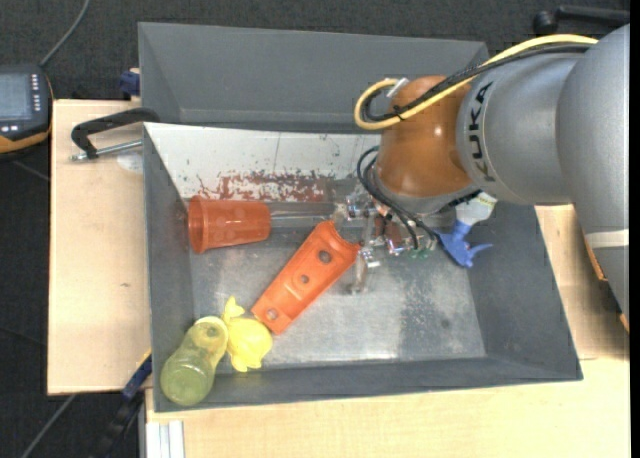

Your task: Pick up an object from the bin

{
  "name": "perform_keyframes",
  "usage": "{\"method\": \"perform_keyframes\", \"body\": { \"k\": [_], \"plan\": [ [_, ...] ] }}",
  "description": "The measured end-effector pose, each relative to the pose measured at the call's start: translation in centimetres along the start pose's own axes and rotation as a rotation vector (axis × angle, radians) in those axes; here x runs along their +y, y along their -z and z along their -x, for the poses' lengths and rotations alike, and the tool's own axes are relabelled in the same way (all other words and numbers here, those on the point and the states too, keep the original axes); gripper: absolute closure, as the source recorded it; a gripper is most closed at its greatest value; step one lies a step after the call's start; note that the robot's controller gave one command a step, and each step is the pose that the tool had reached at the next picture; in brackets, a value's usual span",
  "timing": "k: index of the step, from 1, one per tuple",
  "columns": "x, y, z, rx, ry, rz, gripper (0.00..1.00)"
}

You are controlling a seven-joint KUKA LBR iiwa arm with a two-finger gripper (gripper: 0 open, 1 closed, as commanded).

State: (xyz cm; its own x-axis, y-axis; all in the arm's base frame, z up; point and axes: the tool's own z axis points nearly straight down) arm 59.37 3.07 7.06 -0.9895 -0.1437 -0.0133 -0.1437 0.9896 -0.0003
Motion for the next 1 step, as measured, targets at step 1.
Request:
{"method": "perform_keyframes", "body": {
  "k": [1],
  "plan": [
    [2.30, 0.08, -1.54, 0.005, 0.159, 0.002, 0.00]
  ]
}}
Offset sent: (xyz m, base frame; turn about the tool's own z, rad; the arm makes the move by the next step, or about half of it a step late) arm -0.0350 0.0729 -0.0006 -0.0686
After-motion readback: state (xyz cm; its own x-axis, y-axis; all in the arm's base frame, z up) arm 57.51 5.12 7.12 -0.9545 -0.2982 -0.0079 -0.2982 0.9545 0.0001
